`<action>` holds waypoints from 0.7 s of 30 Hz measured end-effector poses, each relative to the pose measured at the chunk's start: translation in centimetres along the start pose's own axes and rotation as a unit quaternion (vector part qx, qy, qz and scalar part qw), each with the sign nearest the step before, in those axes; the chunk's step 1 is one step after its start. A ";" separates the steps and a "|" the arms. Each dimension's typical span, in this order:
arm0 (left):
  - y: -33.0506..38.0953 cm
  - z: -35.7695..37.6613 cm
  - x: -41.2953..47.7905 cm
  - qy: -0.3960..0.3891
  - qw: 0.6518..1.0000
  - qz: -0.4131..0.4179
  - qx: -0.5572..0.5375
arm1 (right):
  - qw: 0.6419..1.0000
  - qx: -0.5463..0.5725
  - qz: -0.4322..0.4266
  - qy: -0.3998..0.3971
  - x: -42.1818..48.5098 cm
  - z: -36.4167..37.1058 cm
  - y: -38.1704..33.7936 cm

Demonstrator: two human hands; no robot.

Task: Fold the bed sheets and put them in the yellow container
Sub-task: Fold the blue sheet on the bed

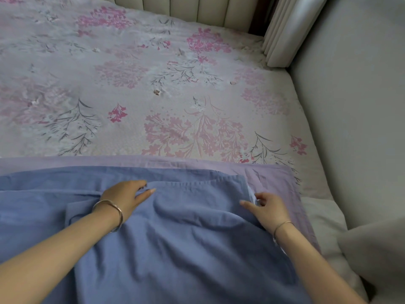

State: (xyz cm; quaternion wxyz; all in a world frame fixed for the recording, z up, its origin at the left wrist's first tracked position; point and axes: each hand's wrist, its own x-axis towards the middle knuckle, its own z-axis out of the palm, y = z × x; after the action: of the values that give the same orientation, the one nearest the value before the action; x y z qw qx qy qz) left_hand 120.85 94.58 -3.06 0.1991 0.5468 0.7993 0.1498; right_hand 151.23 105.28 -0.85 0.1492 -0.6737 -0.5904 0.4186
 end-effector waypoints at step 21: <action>1.2 0.4 1.3 0.139 0.990 -0.001 -0.006 | 0.979 -0.022 -0.147 0.137 2.8 0.0 1.2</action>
State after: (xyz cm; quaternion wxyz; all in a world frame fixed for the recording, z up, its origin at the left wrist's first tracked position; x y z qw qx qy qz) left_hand 121.63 96.24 -3.06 0.0890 0.5189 0.8187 0.2290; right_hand 151.92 107.58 -2.81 0.2742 -0.6339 -0.6657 0.2826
